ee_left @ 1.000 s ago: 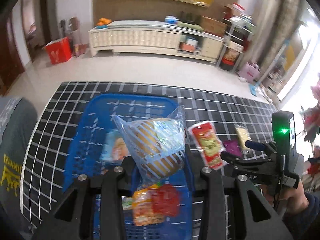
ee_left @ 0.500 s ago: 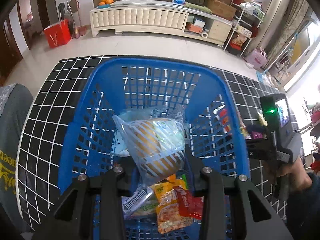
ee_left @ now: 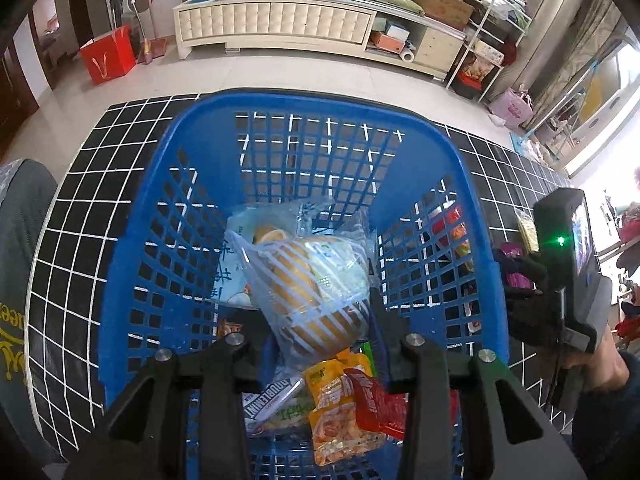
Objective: Organize snacks
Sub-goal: 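Drop the bread bag into the basket with the left tool while the right tool grasps the red pack, then lower the red Su Niu Du pack into the basket and open the right tool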
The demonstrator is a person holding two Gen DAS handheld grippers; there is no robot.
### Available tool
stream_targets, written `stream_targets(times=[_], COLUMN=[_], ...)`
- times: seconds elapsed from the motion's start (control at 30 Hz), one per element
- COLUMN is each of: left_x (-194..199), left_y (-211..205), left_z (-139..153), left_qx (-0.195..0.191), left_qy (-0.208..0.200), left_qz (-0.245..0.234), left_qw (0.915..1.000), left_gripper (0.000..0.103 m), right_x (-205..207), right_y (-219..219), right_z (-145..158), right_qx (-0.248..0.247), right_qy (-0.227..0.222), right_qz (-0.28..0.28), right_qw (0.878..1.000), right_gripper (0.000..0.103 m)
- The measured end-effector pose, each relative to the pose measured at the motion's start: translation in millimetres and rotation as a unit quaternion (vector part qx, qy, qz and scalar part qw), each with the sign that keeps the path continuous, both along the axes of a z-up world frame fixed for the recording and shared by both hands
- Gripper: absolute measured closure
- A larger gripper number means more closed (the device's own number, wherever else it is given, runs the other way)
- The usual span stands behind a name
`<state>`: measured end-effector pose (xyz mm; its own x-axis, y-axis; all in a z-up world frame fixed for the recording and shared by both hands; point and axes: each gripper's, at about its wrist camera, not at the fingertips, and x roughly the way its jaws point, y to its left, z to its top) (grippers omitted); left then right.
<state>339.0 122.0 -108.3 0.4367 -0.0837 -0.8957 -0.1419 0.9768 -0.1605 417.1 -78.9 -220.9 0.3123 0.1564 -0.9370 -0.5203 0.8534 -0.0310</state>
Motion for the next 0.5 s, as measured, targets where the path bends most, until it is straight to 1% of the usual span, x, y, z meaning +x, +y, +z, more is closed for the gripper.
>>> stream_targets(times=[0.07,0.13,0.23,0.27,0.33,0.37,0.4,0.43,0.5], left_x=[1,1,5,6,9,10,8,6,2], left_y=[4,7,9,8,2,0,-2,-3,-3], left_z=[-1,-2,-5,-7,-7,-5,-1,4,12], left_qx=[-0.006,-0.010,-0.014,-0.010,0.001,0.007,0.016,0.023,0.016], left_qy=[0.004,0.008,0.019,0.026,0.032,0.029,0.020,0.009,0.001], left_qz=[0.006,0.009,0.001,-0.005,-0.026,-0.032,-0.033,-0.032,-0.033], left_qw=[1.0000,0.9999,0.9997,0.9996,0.9991,0.9990,0.9992,0.9992,0.9993], left_gripper=[0.067,0.066,0.065,0.061,0.048,0.036,0.032,0.032,0.031], right_x=[-3,-9,-17,-20,-25,-28,-32,-35,-40], right_y=[-5,-13,-20,-23,-23,-24,-23,-22,-20], right_z=[3,11,29,37,48,54,61,66,75], right_qx=[0.007,0.033,0.055,0.068,0.081,0.081,0.079,0.079,0.086], right_qy=[0.003,0.006,0.000,-0.001,-0.005,-0.010,-0.018,-0.022,-0.027], right_qz=[-0.018,-0.031,-0.045,-0.050,-0.051,-0.050,-0.049,-0.048,-0.046], right_qw=[1.000,0.999,0.997,0.996,0.995,0.995,0.995,0.995,0.995], right_gripper=[0.055,0.055,0.055,0.055,0.055,0.055,0.055,0.055,0.055])
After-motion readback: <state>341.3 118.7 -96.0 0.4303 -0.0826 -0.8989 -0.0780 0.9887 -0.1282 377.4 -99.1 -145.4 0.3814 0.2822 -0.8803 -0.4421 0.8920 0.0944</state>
